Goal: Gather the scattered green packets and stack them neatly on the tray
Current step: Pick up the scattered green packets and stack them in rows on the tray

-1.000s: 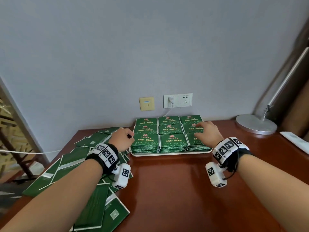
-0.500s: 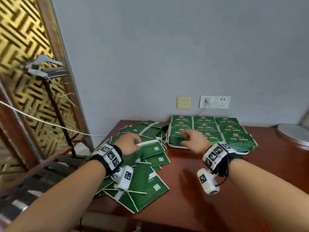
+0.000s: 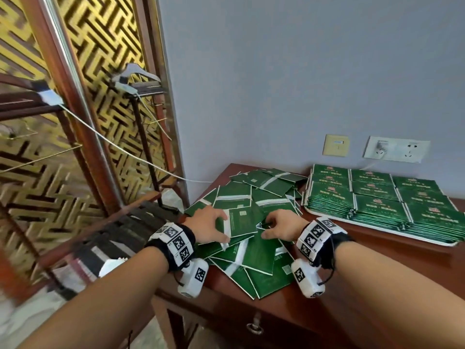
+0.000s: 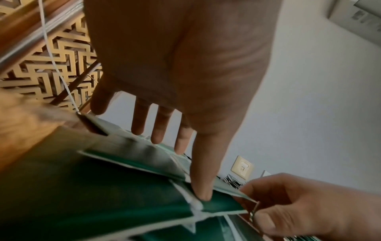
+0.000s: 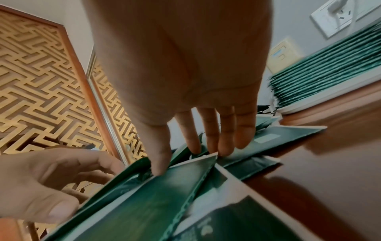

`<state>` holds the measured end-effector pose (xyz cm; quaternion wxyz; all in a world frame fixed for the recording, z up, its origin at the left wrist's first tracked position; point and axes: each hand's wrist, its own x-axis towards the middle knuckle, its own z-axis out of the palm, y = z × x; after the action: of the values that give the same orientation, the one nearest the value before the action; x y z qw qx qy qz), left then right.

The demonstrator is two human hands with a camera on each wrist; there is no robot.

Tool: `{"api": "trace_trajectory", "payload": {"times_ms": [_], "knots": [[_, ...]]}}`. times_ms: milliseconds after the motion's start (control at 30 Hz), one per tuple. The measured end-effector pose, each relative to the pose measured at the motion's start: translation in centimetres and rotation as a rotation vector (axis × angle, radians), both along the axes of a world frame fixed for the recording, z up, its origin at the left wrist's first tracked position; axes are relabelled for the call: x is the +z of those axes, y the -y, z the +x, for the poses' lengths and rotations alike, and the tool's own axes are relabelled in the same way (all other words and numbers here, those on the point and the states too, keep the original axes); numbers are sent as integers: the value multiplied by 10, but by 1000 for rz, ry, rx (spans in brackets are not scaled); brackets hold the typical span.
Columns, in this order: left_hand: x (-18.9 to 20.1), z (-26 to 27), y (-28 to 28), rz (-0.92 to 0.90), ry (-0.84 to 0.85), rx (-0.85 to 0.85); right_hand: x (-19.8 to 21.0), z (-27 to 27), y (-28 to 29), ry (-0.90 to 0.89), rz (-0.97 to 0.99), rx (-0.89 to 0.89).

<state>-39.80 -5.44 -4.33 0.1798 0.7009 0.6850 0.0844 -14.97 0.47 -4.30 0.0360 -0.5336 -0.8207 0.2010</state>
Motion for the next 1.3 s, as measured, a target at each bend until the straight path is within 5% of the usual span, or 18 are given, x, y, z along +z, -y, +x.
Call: {"api": "trace_trajectory", "payload": {"times_ms": [667, 1033, 1300], "knots": [[-6, 1, 4, 106, 3, 18, -5, -7, -3, -13, -58, -64], [4, 17, 0, 417, 11, 47, 4, 18, -1, -17, -82, -78], [24, 55, -9, 525, -19, 79, 22, 68, 8, -190, -28, -181]]}}
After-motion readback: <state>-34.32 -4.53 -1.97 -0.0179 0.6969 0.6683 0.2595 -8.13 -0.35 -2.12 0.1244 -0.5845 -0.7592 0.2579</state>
